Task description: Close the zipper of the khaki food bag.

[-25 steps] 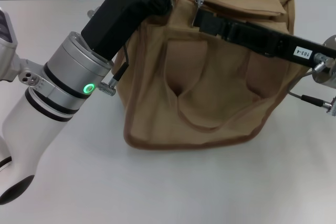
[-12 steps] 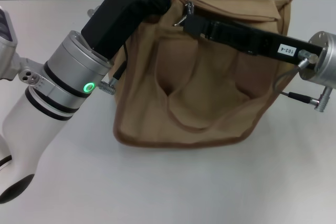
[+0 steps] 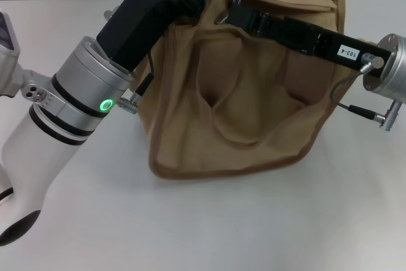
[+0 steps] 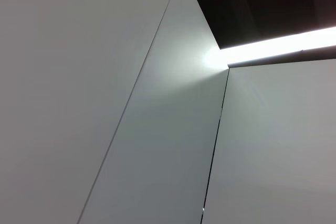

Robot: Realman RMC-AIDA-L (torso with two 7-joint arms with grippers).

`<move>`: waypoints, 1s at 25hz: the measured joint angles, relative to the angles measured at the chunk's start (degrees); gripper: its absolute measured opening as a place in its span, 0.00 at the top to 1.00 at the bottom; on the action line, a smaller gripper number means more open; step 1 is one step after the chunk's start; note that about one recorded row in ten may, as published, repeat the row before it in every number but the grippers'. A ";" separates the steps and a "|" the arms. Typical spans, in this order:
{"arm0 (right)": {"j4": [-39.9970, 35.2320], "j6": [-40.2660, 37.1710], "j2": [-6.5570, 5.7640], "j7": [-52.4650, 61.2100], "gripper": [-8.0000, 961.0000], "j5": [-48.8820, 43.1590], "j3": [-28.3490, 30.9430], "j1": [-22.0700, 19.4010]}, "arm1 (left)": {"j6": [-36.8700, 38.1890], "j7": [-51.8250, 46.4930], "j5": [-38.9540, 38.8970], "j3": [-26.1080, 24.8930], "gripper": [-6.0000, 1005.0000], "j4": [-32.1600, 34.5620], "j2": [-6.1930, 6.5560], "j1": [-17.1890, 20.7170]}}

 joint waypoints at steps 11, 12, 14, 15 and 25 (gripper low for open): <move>0.09 0.62 0.03 0.17 0.16 0.24 0.24 0.04 | 0.00 0.20 0.01 0.00 0.89 0.24 -0.06 -0.19; 0.09 0.62 0.03 0.17 0.16 0.24 0.24 0.04 | -0.01 0.20 0.01 -0.02 0.89 0.24 -0.06 -0.19; 0.09 0.88 0.03 0.21 0.16 0.26 0.07 0.04 | -0.16 0.21 0.01 -0.34 0.89 0.30 -0.07 -0.17; 0.09 0.88 0.03 0.21 0.16 0.26 0.07 0.04 | -0.16 0.21 0.01 -0.34 0.88 0.30 -0.07 -0.17; 0.44 -2.31 0.01 -0.42 0.17 0.22 -0.07 0.30 | -0.11 0.20 -0.01 -0.53 0.88 0.29 -0.07 -0.01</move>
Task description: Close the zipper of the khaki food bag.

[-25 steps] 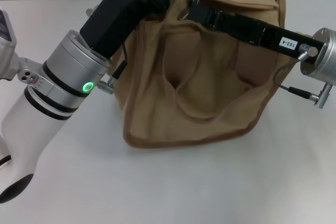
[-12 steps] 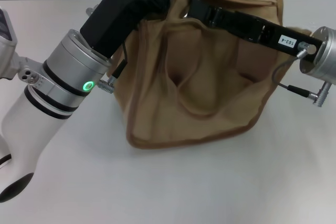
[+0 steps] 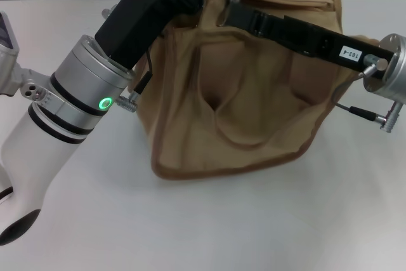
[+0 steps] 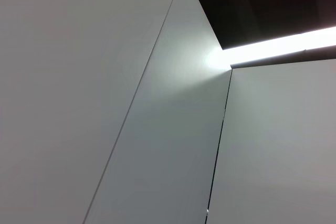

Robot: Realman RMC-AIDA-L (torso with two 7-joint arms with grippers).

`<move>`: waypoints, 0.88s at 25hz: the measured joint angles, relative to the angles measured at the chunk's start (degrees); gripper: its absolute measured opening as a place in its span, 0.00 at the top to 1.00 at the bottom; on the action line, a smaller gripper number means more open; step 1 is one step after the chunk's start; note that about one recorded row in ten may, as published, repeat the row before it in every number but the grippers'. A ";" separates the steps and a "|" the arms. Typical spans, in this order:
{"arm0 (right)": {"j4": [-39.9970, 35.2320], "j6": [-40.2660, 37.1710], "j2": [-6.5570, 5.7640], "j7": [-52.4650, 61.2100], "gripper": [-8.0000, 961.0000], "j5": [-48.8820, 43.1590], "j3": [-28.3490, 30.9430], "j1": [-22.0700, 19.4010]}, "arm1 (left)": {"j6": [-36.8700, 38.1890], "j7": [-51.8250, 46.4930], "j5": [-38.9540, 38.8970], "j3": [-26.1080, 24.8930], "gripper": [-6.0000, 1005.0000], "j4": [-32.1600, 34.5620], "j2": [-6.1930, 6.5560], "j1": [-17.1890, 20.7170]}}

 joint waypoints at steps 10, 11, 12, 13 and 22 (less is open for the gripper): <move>0.72 3.09 0.01 0.17 0.17 -0.04 0.00 0.12 | 0.06 0.00 0.00 0.00 0.88 -0.25 0.00 0.29; 0.72 2.99 0.01 0.11 0.17 -0.06 -0.01 0.26 | 0.07 0.00 0.00 0.00 0.88 -0.27 0.00 0.28; 0.72 2.99 0.01 0.11 0.17 -0.06 -0.01 0.26 | 0.08 0.00 0.00 0.00 0.88 -0.28 0.00 0.28; 0.72 2.98 0.02 0.10 0.17 -0.06 -0.01 0.30 | 0.10 0.00 0.00 0.00 0.88 -0.27 0.00 0.27; 0.75 -0.31 0.10 -1.72 0.20 -0.03 0.23 0.47 | 0.14 0.00 0.00 0.00 0.87 -0.10 0.00 0.18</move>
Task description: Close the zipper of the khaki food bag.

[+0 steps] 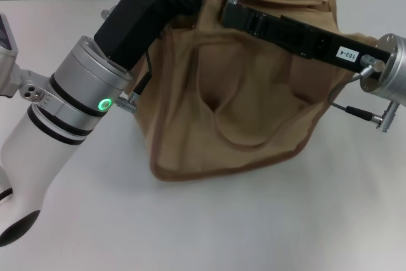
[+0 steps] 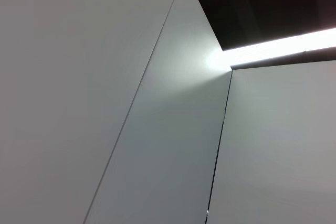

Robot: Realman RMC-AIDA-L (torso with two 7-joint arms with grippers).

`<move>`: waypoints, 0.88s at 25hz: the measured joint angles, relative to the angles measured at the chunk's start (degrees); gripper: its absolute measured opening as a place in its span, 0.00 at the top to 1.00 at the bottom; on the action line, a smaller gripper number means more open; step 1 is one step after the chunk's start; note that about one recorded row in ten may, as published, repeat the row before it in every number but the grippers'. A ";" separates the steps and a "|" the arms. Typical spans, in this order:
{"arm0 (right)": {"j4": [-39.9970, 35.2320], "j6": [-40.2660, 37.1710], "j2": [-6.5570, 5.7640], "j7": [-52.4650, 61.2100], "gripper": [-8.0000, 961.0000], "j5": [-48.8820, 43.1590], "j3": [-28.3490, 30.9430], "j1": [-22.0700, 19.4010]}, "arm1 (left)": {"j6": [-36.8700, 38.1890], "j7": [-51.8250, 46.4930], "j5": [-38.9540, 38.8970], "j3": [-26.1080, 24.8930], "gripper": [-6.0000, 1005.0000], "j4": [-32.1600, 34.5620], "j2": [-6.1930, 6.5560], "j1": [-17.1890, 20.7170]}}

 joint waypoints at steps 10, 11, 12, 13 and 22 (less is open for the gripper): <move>0.38 1.75 -0.02 0.09 0.27 0.79 0.33 -0.31 | 0.00 0.00 0.01 0.01 0.87 -0.02 0.00 0.10; 0.67 2.29 -0.04 0.17 0.27 0.80 0.34 -0.31 | 0.00 0.00 0.01 0.01 0.87 -0.02 0.00 0.11; 1.12 2.97 -0.08 0.20 0.27 0.83 0.34 -0.31 | -0.01 0.00 0.01 0.01 0.87 -0.01 0.00 0.13; 1.12 2.97 -0.08 0.20 0.27 0.83 0.34 -0.31 | -0.01 0.00 0.01 0.01 0.87 -0.01 0.00 0.13; 1.18 3.27 -0.09 0.21 0.27 0.83 0.32 -0.34 | -0.01 0.00 0.00 0.00 0.86 0.07 0.00 0.15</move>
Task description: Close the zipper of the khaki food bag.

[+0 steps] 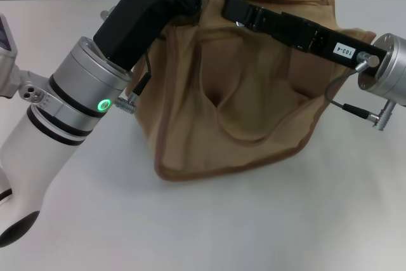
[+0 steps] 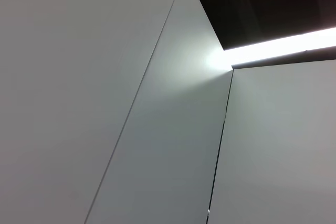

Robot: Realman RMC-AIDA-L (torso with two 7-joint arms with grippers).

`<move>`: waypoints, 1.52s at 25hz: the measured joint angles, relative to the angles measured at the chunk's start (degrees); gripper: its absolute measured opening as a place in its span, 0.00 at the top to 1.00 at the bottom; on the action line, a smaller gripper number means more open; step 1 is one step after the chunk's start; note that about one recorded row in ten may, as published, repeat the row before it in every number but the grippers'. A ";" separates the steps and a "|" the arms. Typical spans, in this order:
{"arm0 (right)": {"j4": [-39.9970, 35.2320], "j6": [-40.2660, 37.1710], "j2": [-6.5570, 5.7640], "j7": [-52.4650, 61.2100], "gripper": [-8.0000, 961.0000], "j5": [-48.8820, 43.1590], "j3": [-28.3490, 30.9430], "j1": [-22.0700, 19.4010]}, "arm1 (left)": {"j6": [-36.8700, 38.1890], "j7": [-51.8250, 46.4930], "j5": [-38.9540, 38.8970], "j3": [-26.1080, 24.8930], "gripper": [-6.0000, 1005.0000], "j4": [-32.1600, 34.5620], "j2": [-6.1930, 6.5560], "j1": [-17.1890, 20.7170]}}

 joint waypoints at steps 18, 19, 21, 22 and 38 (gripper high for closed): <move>0.00 1.21 0.00 -0.12 0.33 0.47 0.05 -0.24 | -0.02 0.00 -0.01 0.00 0.86 -0.11 0.00 0.08; 0.00 1.21 0.00 -0.12 0.35 0.47 0.05 -0.24 | -0.02 0.00 -0.01 0.00 0.85 -0.10 0.00 0.08; 0.00 2.01 0.00 -0.09 0.39 1.22 0.05 -0.33 | -0.02 0.00 -0.01 0.01 0.85 -0.10 0.00 0.08; 0.02 2.30 0.00 -0.05 0.42 1.39 0.05 -0.37 | -0.02 0.00 -0.01 0.03 0.85 -0.10 0.00 0.08; 0.08 2.71 0.00 -0.34 0.59 1.49 -0.12 -0.43 | 0.00 0.00 0.00 0.00 0.85 0.00 0.00 0.08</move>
